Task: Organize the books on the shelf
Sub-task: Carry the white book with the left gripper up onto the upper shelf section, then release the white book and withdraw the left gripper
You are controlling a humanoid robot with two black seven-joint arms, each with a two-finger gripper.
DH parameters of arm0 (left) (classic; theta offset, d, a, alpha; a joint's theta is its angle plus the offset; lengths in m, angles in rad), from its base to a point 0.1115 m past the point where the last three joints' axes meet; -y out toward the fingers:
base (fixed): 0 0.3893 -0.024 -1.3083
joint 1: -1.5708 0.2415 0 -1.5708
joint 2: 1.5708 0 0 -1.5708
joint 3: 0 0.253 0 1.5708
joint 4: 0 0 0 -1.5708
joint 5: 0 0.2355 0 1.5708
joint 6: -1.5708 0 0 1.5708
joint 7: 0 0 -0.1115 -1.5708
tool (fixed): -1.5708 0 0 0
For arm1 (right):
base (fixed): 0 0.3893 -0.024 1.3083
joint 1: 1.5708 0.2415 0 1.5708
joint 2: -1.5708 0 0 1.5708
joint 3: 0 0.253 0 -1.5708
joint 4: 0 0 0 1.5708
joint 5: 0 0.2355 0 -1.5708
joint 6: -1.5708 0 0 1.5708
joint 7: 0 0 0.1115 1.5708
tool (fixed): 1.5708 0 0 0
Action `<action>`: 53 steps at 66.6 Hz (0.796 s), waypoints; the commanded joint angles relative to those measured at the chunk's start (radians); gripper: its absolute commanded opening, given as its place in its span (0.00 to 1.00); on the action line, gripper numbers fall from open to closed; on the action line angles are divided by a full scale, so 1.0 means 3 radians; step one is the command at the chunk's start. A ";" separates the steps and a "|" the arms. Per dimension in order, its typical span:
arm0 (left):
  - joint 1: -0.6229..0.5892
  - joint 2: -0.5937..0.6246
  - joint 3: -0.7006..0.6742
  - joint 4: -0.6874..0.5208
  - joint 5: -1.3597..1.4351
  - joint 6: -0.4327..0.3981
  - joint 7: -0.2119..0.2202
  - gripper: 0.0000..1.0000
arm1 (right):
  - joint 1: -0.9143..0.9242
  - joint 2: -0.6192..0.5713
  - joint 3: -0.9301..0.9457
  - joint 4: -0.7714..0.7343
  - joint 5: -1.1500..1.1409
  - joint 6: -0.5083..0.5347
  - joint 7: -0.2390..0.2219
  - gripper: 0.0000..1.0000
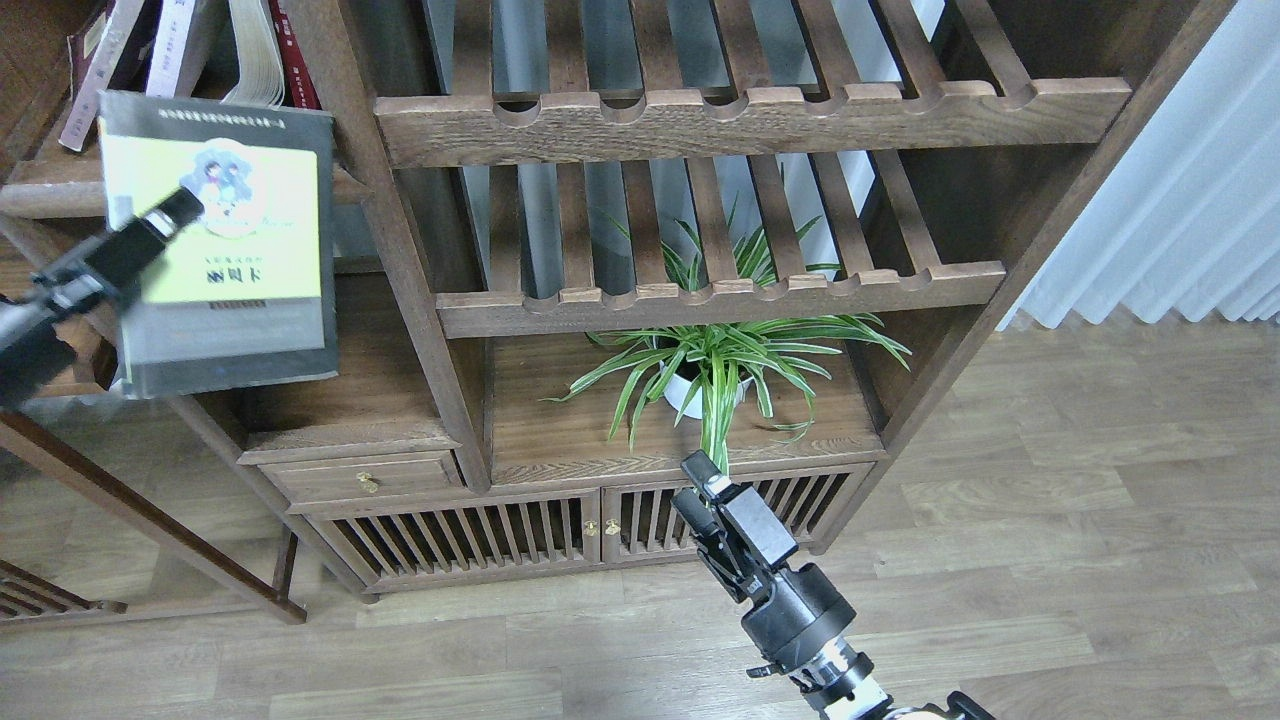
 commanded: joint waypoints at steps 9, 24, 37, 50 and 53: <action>-0.0074 0.0509 -0.0117 0.0000 -0.0012 0.0000 0.0020 0.01 | 0.0076 0.0075 -0.0003 -0.0024 -0.0005 0.0000 -0.0005 0.98; -0.0350 0.0979 -0.0194 0.0006 -0.0017 0.0000 0.0015 0.01 | 0.0142 0.0095 -0.0003 -0.0050 -0.0011 0.0000 -0.0005 0.98; -0.0534 0.1261 -0.0194 0.0006 -0.0017 0.0000 0.0015 0.02 | 0.0153 0.0100 0.0002 -0.0050 -0.0011 0.0000 -0.0005 0.98; -0.0831 0.1337 -0.0117 0.0016 0.0019 0.0000 0.0051 0.02 | 0.0229 0.0157 0.0002 -0.0070 -0.0011 0.0000 -0.0005 0.98; -0.0907 0.1348 -0.0092 0.0021 0.0024 0.0000 0.0107 0.02 | 0.0250 0.0162 0.0002 -0.0070 -0.0005 0.0000 -0.0005 0.98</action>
